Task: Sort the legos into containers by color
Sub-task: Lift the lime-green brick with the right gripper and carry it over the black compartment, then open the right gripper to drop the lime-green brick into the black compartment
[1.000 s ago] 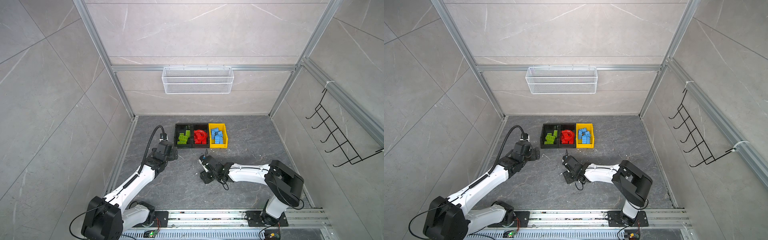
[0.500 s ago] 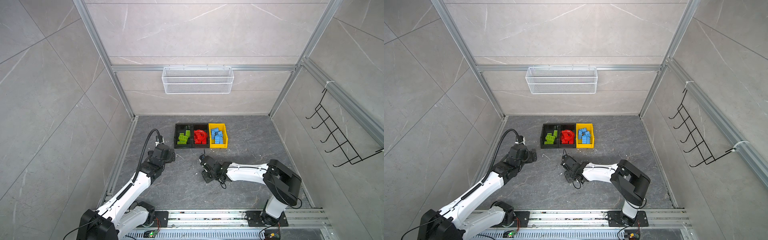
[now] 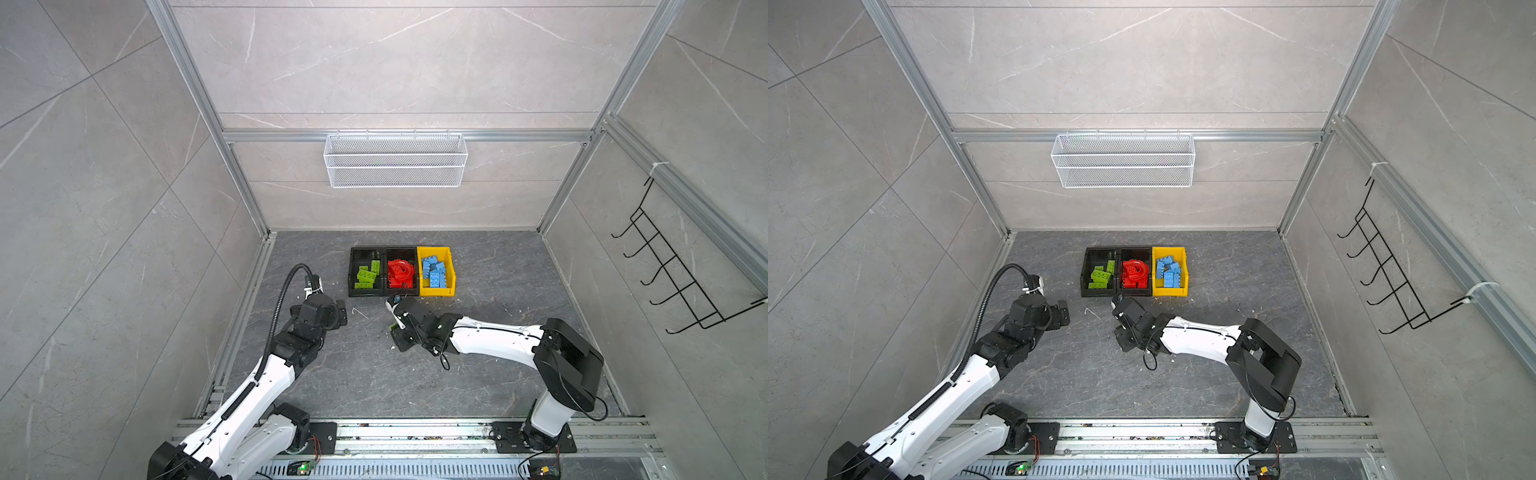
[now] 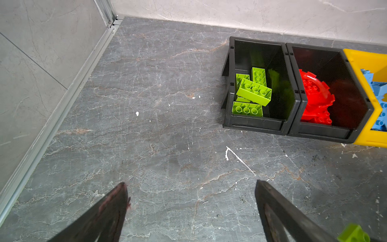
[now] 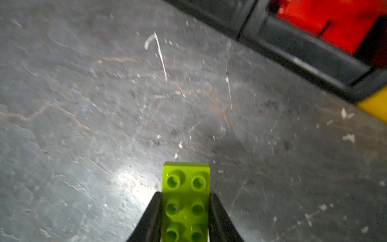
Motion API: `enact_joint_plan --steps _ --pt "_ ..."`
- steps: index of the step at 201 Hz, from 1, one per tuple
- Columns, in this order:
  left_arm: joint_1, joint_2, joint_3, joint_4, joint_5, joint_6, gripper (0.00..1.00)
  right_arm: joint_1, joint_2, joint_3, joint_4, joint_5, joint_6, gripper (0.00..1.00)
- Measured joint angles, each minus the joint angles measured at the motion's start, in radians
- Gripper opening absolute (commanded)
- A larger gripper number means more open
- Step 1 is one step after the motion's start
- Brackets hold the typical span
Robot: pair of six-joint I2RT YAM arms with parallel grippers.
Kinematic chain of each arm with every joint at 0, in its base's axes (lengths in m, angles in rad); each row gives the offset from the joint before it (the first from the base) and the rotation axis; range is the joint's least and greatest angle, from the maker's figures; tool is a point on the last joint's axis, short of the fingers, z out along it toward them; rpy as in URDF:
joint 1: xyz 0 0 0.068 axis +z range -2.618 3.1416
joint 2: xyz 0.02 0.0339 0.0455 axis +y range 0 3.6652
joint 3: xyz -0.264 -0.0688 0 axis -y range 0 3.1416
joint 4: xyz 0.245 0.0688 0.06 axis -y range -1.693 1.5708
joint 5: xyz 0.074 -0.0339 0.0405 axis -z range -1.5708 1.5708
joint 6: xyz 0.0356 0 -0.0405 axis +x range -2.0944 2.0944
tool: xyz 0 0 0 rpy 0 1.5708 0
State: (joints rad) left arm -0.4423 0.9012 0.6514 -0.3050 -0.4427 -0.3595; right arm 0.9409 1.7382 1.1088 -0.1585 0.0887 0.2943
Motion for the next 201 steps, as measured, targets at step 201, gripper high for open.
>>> enact_joint_plan --steps 201 --pt "0.000 -0.104 -0.075 -0.091 0.051 -0.108 0.97 -0.211 0.471 0.558 0.296 -0.130 -0.057 0.30"
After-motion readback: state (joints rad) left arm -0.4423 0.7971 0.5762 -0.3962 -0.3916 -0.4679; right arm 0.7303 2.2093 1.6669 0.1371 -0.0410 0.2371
